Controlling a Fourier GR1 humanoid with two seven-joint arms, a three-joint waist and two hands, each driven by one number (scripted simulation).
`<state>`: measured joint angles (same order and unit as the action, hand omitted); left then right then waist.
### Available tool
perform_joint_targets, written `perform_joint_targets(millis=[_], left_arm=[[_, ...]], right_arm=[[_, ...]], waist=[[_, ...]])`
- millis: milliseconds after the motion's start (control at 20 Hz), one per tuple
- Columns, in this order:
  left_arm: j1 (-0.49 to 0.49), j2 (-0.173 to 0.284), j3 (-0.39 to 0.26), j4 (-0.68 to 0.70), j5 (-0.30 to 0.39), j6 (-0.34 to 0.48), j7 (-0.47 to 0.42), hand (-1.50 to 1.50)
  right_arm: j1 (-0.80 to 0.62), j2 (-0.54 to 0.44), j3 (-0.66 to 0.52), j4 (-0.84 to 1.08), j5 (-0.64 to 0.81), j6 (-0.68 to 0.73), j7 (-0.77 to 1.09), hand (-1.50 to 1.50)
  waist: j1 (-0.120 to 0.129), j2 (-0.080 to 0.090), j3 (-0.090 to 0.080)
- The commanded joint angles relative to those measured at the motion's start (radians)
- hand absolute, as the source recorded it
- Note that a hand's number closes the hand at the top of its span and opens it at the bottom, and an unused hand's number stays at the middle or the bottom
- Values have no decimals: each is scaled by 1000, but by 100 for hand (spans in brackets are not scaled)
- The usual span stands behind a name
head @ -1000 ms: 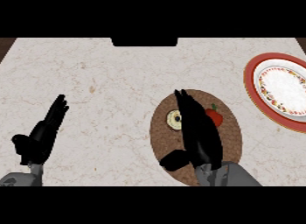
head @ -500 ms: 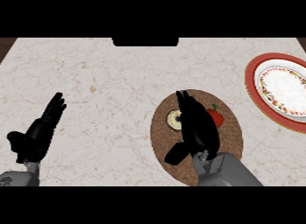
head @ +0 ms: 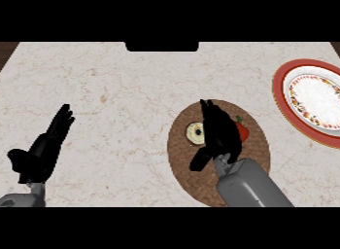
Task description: Pick the cupcake from the placemat and place it in the plate
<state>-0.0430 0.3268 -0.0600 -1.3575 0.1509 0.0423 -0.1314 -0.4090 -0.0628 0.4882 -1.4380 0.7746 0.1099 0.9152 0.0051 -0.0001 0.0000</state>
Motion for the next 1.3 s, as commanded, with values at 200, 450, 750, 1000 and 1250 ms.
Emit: perform_joint_targets(millis=[200,450,750,1000,1250], left_arm=[[-22,-25,45,-29,-34,-24,65,0],[28,-32,58,8,-60,-53,-36,0],[-49,-74,69,89,-93,-54,-25,0],[33,-24,127,26,-56,-30,-20,0],[78,-38,154,30,-43,-6,-39,0]], right_arm=[[-14,31,-99,137,69,12,-100,-150],[16,57,-69,213,63,-12,-245,150],[-48,62,9,264,31,-110,-225,150],[227,-296,-284,105,-35,-141,-308,150],[359,-561,-552,127,-107,-208,-440,150]], waist=[[-1,0,0],[0,1,0],[-1,1,0],[-120,-19,3],[-161,-18,4]])
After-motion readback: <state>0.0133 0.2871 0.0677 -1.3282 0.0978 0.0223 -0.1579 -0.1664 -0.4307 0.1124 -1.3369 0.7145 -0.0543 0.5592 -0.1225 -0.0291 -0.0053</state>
